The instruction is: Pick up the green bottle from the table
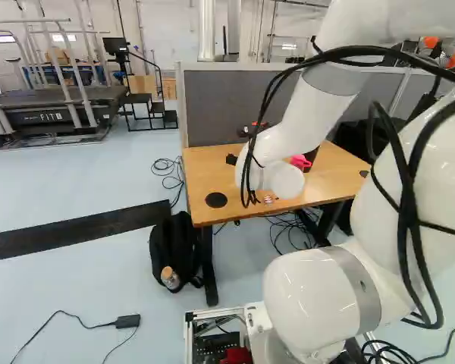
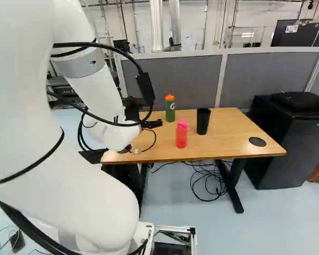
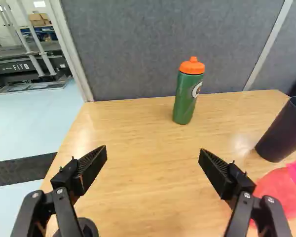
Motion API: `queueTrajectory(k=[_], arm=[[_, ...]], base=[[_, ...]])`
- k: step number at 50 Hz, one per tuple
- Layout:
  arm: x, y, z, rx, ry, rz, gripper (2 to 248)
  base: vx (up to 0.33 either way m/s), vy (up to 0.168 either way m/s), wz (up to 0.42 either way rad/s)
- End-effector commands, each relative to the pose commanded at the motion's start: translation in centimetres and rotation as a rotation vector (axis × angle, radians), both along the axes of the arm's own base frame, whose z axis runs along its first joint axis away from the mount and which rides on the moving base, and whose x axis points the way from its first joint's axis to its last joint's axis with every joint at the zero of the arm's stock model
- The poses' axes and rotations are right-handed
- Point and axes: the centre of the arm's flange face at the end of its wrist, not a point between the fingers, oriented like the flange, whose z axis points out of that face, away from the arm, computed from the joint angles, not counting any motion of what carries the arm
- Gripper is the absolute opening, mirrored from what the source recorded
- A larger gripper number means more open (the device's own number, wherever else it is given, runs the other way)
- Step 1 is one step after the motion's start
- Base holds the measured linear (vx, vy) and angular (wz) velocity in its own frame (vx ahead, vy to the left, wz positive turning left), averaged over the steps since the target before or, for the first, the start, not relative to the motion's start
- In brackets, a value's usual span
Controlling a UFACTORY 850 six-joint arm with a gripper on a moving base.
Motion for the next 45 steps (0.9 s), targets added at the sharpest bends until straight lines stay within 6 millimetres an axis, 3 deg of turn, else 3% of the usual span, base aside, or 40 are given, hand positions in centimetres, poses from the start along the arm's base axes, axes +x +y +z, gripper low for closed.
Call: queueTrajectory(k=[45], arm=[[9.2,-1.0,-0.1,0.059,-0.009,-0.167,247]], base=[[0.000,0.000,0.000]])
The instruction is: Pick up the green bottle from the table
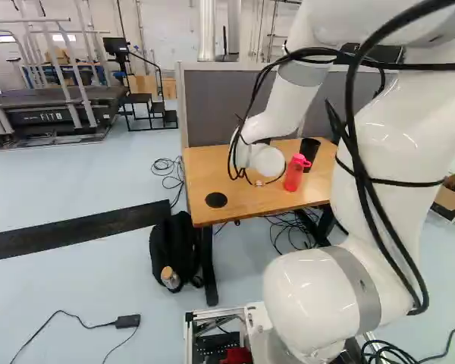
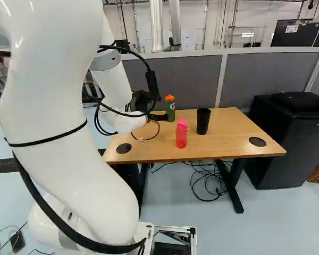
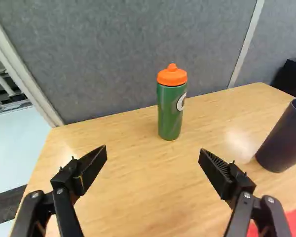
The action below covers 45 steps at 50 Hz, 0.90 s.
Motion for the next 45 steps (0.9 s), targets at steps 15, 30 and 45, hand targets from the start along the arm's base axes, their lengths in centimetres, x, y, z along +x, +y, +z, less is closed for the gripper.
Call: queueTrajectory(k=[15,30,45], arm=[[3.0,-0.8,-0.2,0.025,-0.010,-0.076,247],[5.9,-1.9,-0.5,0.053,-0.022,-0.158,247],[8.9,-3.0,-0.9,0.079,-0.039,-0.236,247]], base=[[0.000,0.000,0.000],[0.000,0.000,0.000],[0.000,0.000,0.000]])
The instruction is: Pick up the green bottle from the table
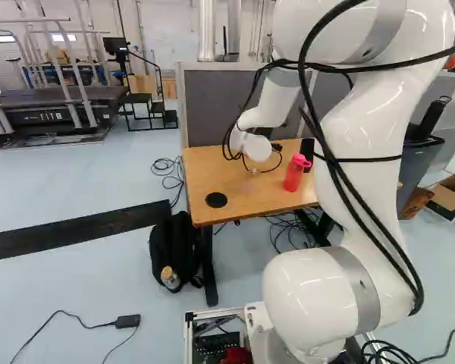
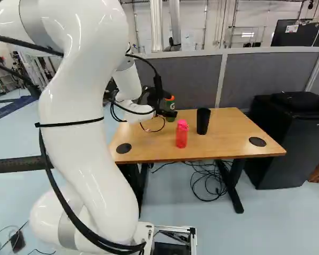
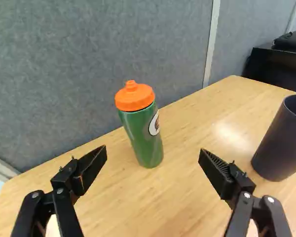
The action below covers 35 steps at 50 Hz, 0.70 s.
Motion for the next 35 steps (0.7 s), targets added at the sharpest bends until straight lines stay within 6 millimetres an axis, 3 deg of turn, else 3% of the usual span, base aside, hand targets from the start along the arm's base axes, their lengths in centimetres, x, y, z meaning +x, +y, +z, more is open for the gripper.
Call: queueTrajectory(k=[35], arm=[[7.1,-0.7,-1.0,0.005,-0.033,-0.007,247]], base=[[0.000,0.000,0.000]])
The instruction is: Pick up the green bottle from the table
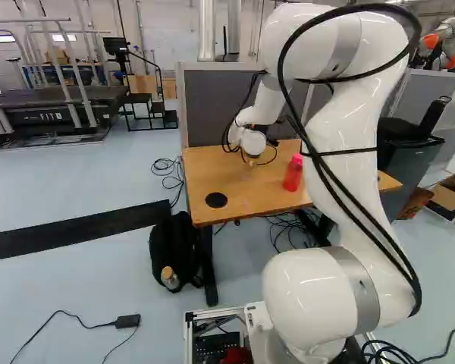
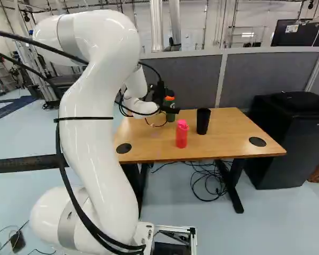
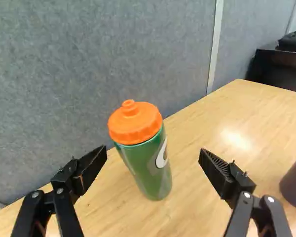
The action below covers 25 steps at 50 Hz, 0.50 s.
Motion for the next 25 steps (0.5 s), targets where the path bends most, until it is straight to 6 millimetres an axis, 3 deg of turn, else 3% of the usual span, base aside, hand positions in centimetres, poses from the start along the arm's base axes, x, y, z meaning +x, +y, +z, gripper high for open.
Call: queueTrajectory(k=[25], arm=[[4.6,0.0,-0.8,0.000,-0.031,0.007,247]], base=[[0.000,0.000,0.000]])
